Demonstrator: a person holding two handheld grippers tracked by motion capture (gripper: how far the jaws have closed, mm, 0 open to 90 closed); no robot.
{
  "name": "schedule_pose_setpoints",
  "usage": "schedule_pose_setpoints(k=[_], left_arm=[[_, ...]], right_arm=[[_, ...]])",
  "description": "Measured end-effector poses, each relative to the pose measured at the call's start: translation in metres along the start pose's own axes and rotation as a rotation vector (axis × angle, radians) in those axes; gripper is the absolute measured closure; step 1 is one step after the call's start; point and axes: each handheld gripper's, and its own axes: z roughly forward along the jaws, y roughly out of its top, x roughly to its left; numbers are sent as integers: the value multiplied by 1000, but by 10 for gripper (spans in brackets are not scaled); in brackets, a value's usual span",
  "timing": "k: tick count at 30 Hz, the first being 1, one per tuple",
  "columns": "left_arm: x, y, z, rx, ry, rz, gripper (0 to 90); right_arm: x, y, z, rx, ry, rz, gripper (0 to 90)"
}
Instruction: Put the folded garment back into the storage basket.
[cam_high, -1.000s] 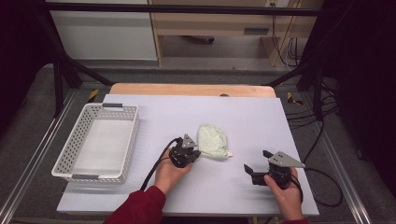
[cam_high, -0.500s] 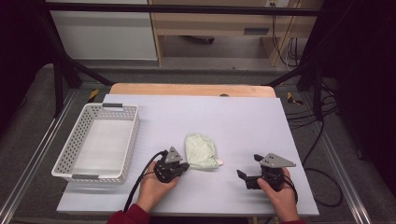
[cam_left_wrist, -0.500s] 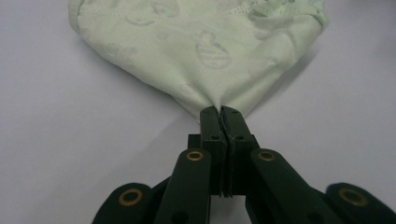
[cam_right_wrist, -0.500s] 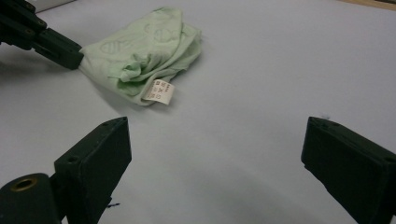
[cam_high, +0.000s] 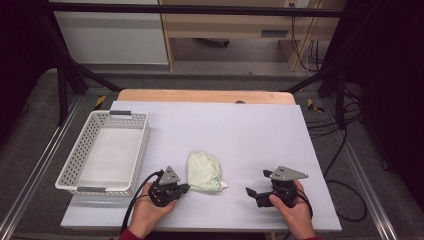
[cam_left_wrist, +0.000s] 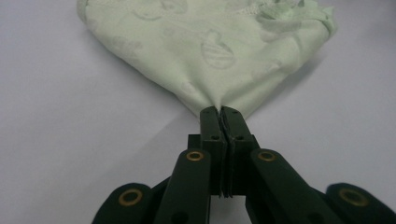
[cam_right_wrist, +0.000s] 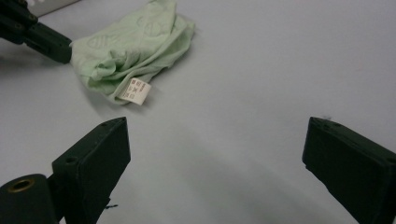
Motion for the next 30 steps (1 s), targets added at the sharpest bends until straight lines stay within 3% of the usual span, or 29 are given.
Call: schedule_pose_setpoints(k=[8,20,30], left_arm=[[-4,-4,-10,13,-11,16,884],[-7,-17,-23,13,-12,6,884],[-8,-19,-27,14,-6,13,884]], right_arm=[[11,2,7,57,19,-25,80],[20,8,14,56,9,-30,84],[44,15,27,36,52,-75,100]])
